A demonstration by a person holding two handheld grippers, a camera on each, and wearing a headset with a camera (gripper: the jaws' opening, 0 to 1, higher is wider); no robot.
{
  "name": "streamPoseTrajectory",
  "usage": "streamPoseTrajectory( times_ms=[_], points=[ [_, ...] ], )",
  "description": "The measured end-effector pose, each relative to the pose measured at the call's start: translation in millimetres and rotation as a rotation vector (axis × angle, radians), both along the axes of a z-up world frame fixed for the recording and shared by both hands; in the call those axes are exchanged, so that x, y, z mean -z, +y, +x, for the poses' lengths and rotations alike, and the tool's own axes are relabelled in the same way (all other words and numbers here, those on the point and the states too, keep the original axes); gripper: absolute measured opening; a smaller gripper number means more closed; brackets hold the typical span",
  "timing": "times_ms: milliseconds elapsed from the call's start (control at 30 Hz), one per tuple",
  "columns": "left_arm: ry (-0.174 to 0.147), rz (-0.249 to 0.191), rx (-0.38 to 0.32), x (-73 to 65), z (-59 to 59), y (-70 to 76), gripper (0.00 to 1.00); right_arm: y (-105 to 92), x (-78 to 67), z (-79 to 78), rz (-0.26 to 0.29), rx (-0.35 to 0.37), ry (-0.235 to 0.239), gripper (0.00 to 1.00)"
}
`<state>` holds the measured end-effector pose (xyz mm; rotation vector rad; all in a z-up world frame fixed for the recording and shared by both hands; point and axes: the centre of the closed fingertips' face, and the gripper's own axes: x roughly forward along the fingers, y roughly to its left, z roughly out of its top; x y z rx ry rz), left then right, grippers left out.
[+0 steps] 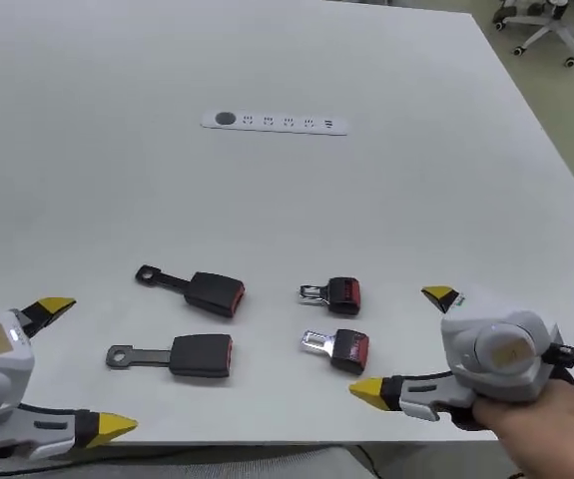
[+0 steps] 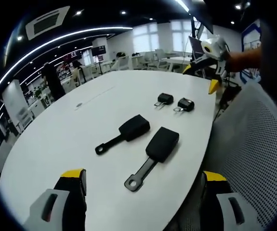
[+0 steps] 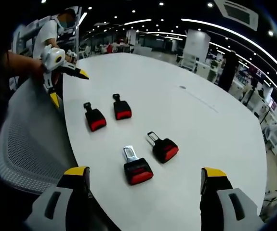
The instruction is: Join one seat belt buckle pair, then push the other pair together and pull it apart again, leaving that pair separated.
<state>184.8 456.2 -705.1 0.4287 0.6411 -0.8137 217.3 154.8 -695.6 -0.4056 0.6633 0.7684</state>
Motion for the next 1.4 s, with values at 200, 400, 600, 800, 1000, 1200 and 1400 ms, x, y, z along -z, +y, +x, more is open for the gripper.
streamPoseTrajectory(
  times_ms=[200,400,600,800,1000,1200,1400],
  points=[
    [-0.006,0.000,-0.010,0.4,1.2,3.1,1.00,10.8,0.1,0.1,-0.012,-0.040,0.003,0.95],
    [-0.004,0.005,-0.004,1.3,-0.2,2.0,1.00,20.8,0.8,4.8,-0.035,-0.088,-0.014,0.94],
    [0.008,0.002,-0.003,1.6,0.0,1.4,1.00,20.2,-0.8,5.9,-0.003,-0.075,-0.001,0.94],
    [0.004,0.015,0.012,6.9,-1.4,4.2,0.98,17.8,-4.0,5.5,0.060,-0.061,-0.002,0.94],
    [0.058,0.124,0.061,25.9,-11.1,14.6,0.94,16.4,-7.5,1.4,0.070,-0.080,-0.026,0.92],
    [0.054,0.117,0.040,21.9,-7.4,17.4,0.95,10.5,-1.0,-2.8,0.070,-0.063,0.001,0.91],
    [0.057,0.082,0.051,19.1,-4.4,5.5,0.90,12.6,-3.2,-5.1,0.097,-0.090,-0.001,0.81]
  ],
)
